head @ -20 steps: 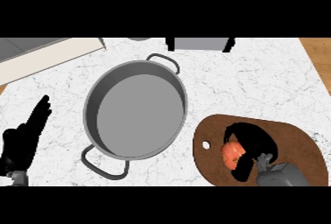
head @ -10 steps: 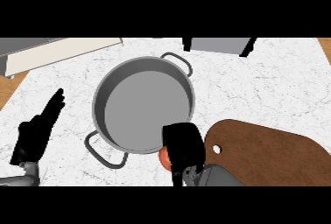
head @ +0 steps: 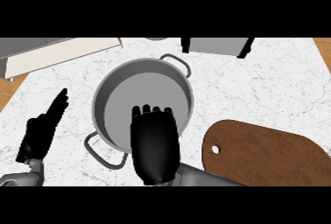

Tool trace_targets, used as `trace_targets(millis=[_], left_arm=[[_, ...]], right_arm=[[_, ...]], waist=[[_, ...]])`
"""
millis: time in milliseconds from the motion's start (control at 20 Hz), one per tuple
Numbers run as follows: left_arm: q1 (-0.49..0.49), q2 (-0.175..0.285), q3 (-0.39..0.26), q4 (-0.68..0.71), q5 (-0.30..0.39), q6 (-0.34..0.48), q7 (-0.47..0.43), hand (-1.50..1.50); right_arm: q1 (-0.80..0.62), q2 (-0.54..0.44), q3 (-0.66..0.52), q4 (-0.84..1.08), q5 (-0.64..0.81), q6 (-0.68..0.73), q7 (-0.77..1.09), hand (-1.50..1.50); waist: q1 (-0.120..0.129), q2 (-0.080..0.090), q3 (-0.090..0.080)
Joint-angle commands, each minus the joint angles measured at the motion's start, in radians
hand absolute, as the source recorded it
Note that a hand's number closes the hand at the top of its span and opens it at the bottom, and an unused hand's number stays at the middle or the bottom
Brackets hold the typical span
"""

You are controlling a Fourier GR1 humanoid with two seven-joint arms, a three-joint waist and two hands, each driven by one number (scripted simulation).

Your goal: Pick the squash from the cutting board and place it in the pot

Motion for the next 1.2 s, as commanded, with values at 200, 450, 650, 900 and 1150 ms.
trace_targets(millis=[200, 450, 650, 900, 1150], left_arm=[[-0.042, -0.014, -0.005, 0.016, -0.018, 0.023, 0.012, 0.00], [-0.024, 0.001, -0.001, 0.012, -0.005, -0.004, 0.008, 0.00], [-0.035, -0.006, -0.002, 0.017, -0.013, 0.008, -0.003, 0.00], [-0.036, -0.027, -0.004, 0.010, -0.024, 0.036, 0.018, 0.00], [-0.007, -0.005, 0.028, 0.002, -0.009, 0.026, -0.017, 0.00]], right_arm=[[-0.175, 0.011, -0.005, 0.005, 0.035, -0.182, 0.271, 1.50], [-0.274, 0.011, -0.038, 0.067, 0.018, -0.250, 0.305, 1.50], [-0.358, 0.011, -0.108, 0.143, -0.012, -0.303, 0.291, 1.50], [-0.422, 0.011, -0.107, 0.248, -0.066, -0.352, 0.298, 1.50], [-0.435, 0.011, -0.130, 0.431, -0.101, -0.472, 0.181, 1.50]], waist=[[-0.004, 0.010, 0.003], [0.001, 0.016, 0.002], [0.001, 0.024, 0.002], [-0.013, 0.023, 0.003], [-0.023, 0.030, 0.004]])
